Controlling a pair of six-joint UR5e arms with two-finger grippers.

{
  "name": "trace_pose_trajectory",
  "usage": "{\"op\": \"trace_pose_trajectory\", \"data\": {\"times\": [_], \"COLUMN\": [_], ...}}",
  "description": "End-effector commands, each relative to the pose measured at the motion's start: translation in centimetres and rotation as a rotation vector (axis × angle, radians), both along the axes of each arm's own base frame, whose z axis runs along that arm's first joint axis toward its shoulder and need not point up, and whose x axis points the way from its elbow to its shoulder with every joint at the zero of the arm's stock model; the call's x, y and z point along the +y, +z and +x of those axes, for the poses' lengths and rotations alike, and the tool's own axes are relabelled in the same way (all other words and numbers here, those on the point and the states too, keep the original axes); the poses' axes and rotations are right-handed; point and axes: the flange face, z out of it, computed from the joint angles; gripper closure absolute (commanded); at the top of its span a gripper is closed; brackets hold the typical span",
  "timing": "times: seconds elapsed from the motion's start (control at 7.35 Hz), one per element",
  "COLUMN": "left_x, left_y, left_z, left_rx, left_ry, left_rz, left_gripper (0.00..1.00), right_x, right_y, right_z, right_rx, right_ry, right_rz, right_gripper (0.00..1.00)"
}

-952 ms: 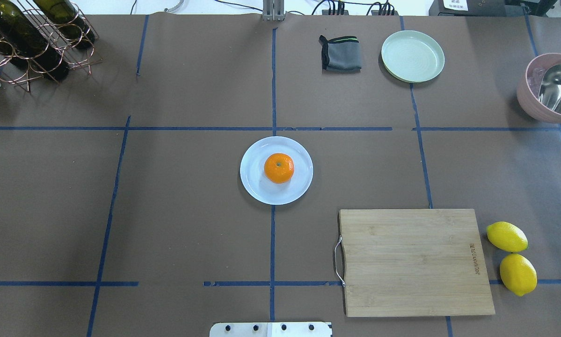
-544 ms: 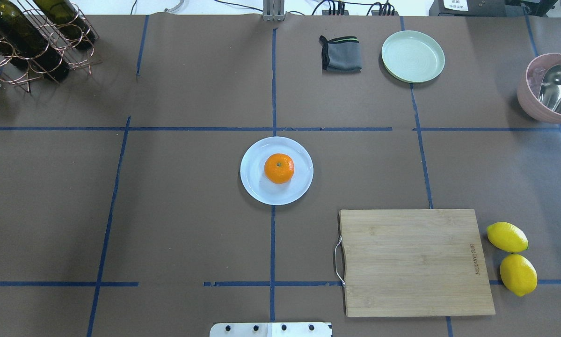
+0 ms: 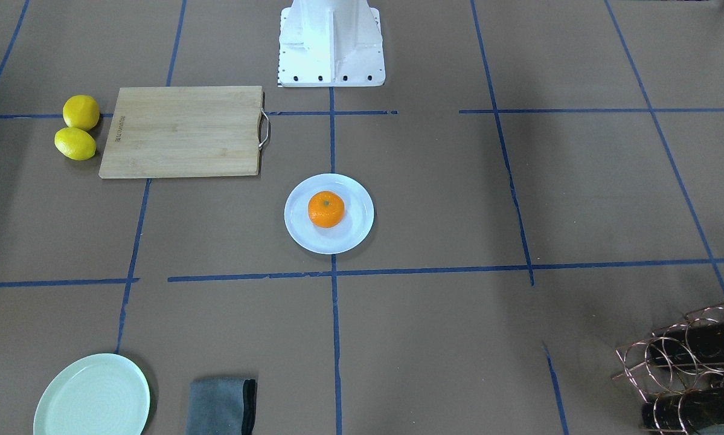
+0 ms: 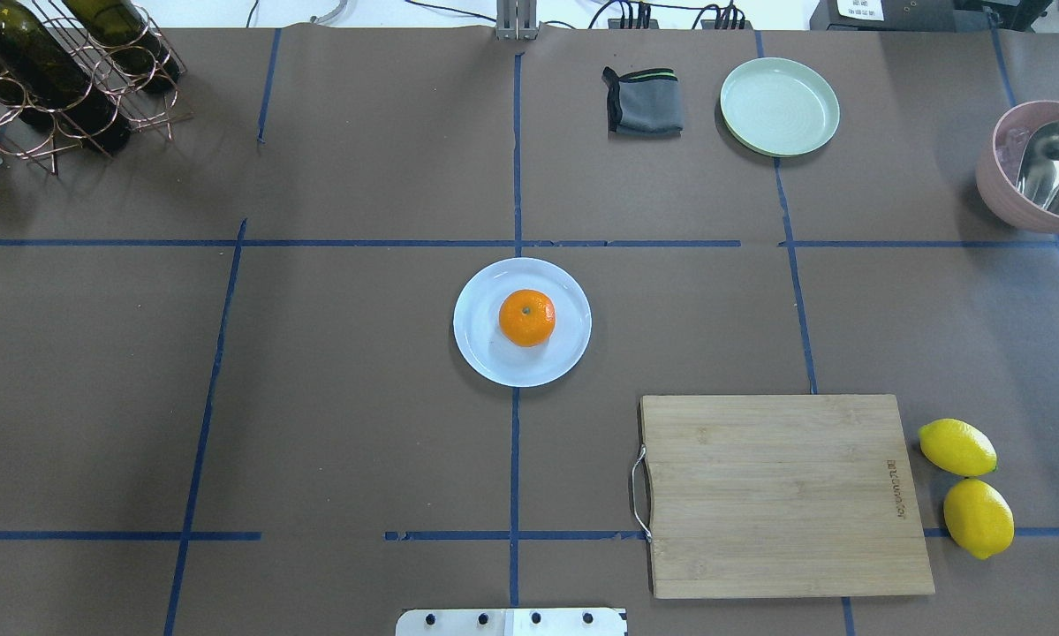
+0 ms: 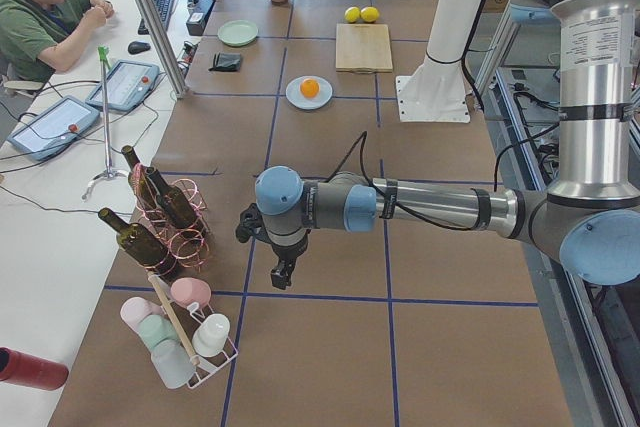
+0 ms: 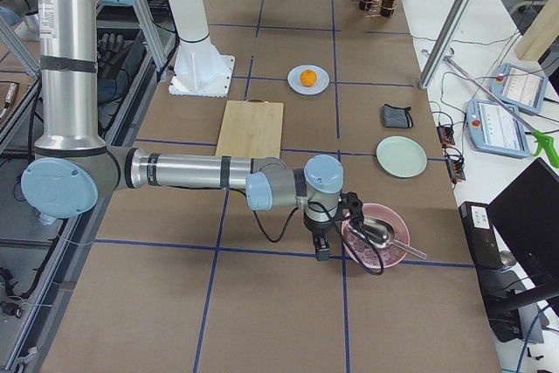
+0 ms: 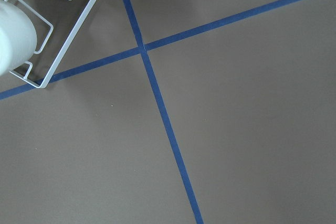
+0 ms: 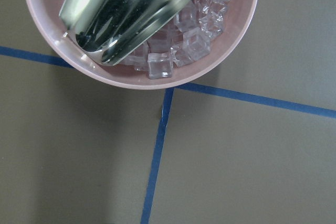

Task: Pick orange to plate

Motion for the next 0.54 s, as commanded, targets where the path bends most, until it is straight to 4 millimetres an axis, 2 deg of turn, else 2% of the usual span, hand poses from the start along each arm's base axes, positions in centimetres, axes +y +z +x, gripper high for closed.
{"op": "trace_pose_trajectory", "data": {"times": [0.0,0.41], "left_x": [-0.02,-0.09], "left_y": [-0.13,-0.2], "left_z": [0.0,0.0], "left_rx": [0.0,0.0], "left_ry": [0.0,0.0], "left_rz": [0.003,0.005], "left_gripper": [0.0,0.0], "right_x": [0.33,0.55], "right_y": [0.29,0.48], "right_z": [0.17,0.1], "right_rx": [0.009,0.007], "right_ry": [0.004,0.0], "right_rz": [-0.01,-0.013], "right_gripper": [0.0,0.0]}}
